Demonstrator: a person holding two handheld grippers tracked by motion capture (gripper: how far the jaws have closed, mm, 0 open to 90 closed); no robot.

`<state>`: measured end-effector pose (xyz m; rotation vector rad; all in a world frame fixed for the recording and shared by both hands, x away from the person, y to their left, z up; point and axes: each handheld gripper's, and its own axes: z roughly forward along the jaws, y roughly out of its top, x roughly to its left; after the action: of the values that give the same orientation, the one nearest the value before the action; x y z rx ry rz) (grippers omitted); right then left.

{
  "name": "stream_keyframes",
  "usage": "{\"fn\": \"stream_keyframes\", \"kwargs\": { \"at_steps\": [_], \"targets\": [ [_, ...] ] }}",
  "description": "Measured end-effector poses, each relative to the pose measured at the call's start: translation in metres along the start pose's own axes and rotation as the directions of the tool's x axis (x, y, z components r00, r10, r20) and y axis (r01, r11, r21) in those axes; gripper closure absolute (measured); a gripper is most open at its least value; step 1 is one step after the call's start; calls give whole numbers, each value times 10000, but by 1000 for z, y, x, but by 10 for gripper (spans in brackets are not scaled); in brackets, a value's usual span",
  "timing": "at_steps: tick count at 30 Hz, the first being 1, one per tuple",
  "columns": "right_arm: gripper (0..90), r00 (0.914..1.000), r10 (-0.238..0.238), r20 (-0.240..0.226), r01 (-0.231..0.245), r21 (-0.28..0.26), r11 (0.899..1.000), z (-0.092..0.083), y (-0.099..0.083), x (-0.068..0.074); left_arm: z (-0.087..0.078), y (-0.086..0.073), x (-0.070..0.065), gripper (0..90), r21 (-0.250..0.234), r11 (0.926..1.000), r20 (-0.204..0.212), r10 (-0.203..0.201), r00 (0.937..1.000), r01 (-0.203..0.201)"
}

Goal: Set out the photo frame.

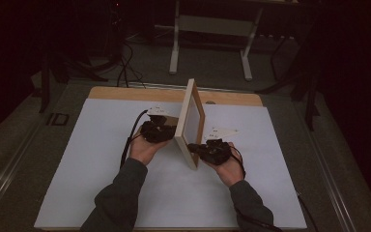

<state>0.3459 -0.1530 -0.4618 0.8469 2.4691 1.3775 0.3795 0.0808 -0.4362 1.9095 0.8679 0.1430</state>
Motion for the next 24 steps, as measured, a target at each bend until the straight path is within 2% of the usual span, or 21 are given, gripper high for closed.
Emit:
{"fn": "stream_keyframes", "kwargs": {
  "at_steps": [2,5,9,12,13,14,15,20,21,22,24],
  "targets": [
    [857,10000,17,4,-17,0,10000,0,-1,-1,-1,-1,2,817,-28,10000,136,-63,9999,64],
    [829,10000,-43,37,43,37,10000,0,-1,-1,-3,-1,1,780,-49,10000,11,-62,10000,62],
    [781,9999,-28,123,28,22,10000,-1,-1,-2,-5,-1,4,668,16,9988,-132,-481,9988,481],
    [752,9998,-25,222,24,63,10000,-1,-2,-3,-6,-1,4,614,18,9985,-221,-546,9983,547],
    [743,9996,31,272,-33,80,10000,-1,-3,-3,-8,0,4,581,-3,9981,-632,-608,9961,609],
    [743,9996,31,272,-33,80,10000,-1,-3,-3,-8,0,4,554,-3,9981,-632,-608,9961,609],
    [730,9995,90,298,-94,130,9999,-2,-5,-5,-11,-1,7,532,-68,9953,-890,-973,9913,971],
    [705,9995,73,314,-78,165,9998,-3,-8,-6,-17,-1,10,504,-246,9909,-1011,-1344,9858,1326],
    [701,9995,80,318,-87,201,9998,-3,-8,-7,-20,0,10,504,-316,9882,-1133,-1522,9818,1496],
    [701,9995,80,318,-87,201,9998,-3,-8,-7,-20,0,10,492,-316,9882,-1133,-1522,9818,1496],
    [694,9994,127,319,-136,268,9995,-4,-12,-9,-26,1,9,476,-401,9865,-1428,-1632,9762,1591]
  ]
}}
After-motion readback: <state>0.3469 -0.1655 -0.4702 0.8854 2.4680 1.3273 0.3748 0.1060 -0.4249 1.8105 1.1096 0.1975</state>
